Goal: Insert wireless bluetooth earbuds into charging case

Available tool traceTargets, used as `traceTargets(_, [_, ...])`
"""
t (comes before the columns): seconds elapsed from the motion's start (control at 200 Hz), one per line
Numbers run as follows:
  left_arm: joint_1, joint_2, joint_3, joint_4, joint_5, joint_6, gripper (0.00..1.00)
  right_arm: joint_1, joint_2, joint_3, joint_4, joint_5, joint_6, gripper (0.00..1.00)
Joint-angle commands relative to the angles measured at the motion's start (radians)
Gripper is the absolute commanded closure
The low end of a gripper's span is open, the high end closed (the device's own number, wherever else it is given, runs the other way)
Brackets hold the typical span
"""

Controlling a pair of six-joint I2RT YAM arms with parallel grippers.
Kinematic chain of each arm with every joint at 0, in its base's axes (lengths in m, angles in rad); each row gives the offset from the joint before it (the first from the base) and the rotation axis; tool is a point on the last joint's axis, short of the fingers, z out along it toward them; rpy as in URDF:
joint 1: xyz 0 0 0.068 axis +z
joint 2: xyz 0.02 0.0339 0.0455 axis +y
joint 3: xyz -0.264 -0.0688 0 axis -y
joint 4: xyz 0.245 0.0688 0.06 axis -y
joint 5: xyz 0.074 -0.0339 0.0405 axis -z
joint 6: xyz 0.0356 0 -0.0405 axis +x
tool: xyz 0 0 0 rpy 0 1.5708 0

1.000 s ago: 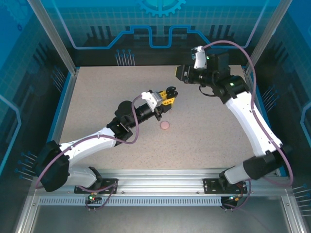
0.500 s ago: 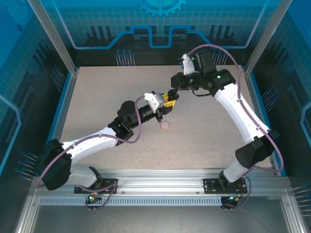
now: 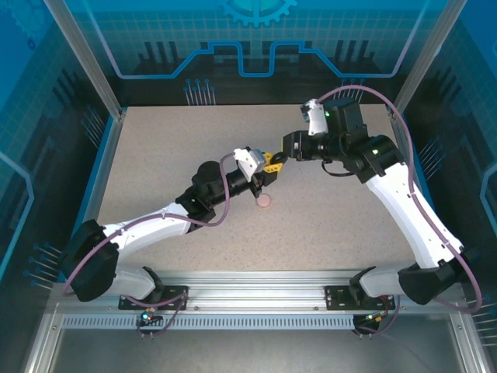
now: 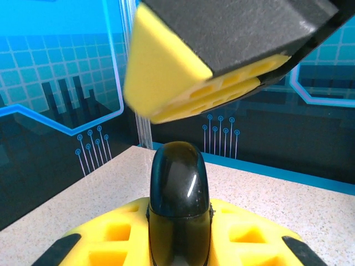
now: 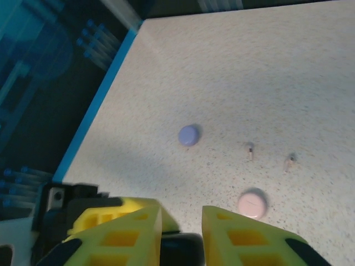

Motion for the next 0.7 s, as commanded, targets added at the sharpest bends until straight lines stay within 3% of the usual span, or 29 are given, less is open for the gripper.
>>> traceTargets(0.0, [-0.005,0.018,-0.009,0.003,-0.068,-0.069,1.00,-0.085,-0.054,-0.082,0.067,0.082,0.094,0.65])
traceTargets(0.085, [-0.001,0.043,-0.006,-0.060,-0.111,-0.129,1.00,-0.133,-0.079,-0.149,0.076,0.087,0.122,0.58])
traceTargets(0.275, [0.000,0.192,0.091,-0.226,-0.078,-0.301,1.00,-0.200,-0.159,-0.337,0.113,0.146,0.171,0.49])
traceTargets(0.405, [-0.001,0.327,0.167,-0.220,-0.032,-0.434,1.00,-0.280,-0.205,-0.435,0.115,0.170,0.206,0.41])
traceTargets(0.695, [-0.004,0.670,0.467,-0.292,0.078,-0.722,1.00,-0.428,-0.258,-0.518,0.085,0.184,0.230,0.35])
